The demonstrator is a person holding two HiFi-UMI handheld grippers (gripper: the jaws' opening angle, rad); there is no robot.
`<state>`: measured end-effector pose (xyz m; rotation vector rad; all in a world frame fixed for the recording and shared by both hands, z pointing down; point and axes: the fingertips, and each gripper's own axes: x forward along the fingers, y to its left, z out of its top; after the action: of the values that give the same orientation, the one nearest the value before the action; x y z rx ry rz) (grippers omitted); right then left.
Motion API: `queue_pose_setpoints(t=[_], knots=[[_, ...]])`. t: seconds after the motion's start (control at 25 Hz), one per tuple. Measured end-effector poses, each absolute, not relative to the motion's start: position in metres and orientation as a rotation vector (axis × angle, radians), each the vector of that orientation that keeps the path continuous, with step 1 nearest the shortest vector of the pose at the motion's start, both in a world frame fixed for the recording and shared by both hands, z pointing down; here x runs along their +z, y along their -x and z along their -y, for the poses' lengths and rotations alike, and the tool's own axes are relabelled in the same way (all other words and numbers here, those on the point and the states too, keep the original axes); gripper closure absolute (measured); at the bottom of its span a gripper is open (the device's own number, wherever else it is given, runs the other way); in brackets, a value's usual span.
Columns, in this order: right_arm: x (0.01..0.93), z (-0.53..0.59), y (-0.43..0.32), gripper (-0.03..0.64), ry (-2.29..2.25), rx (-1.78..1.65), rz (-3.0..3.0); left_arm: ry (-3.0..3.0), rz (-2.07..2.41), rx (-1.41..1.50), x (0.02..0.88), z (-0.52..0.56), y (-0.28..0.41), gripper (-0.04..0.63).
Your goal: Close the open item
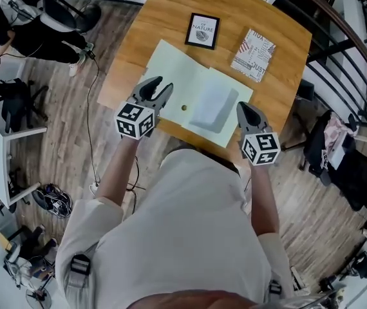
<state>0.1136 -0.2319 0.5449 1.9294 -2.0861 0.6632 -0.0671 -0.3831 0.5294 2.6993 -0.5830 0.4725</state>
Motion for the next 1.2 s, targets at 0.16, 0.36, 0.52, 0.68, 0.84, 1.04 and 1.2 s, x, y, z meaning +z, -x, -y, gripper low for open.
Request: queue_pose_setpoints(t=[0.16,0.36,0.52,0.68,0.84,1.04,1.2], knots=[[0.560,0.231,-0.112,0.614,-1.905,0.692,2.077,-2.681,0.609,0.500,0.544,0.392,0.073,0.439],[0.578,0.229,-0.109,0.614,-1.856,0.705,2.051,-2.648,0.624,0.544,0.564,0.402,0.079,0.439],[0.594,0.228,-0.110,0.614,-1.838,0.726,2.032,-2.627,0.641,0.588,0.583,0.411,0.085,0.439],[0.604,0.226,-0.105,0.614,-1.822,0.740,2.015,-2.638,0.643,0.676,0.603,0.422,0.096,0.439],[0.610,0.227,-0.097,0.614,-1.787,0.736,1.998,-2.647,0.648,0.765,0.619,0.437,0.114,0.439],[0.616,0.234,-0.092,0.614,-1.784,0.756,1.989,-2.630,0.641,0.836,0.641,0.456,0.126,0.437],[0.618,0.240,-0.089,0.614,-1.792,0.771,1.982,-2.602,0.636,0.878,0.657,0.469,0.135,0.437]])
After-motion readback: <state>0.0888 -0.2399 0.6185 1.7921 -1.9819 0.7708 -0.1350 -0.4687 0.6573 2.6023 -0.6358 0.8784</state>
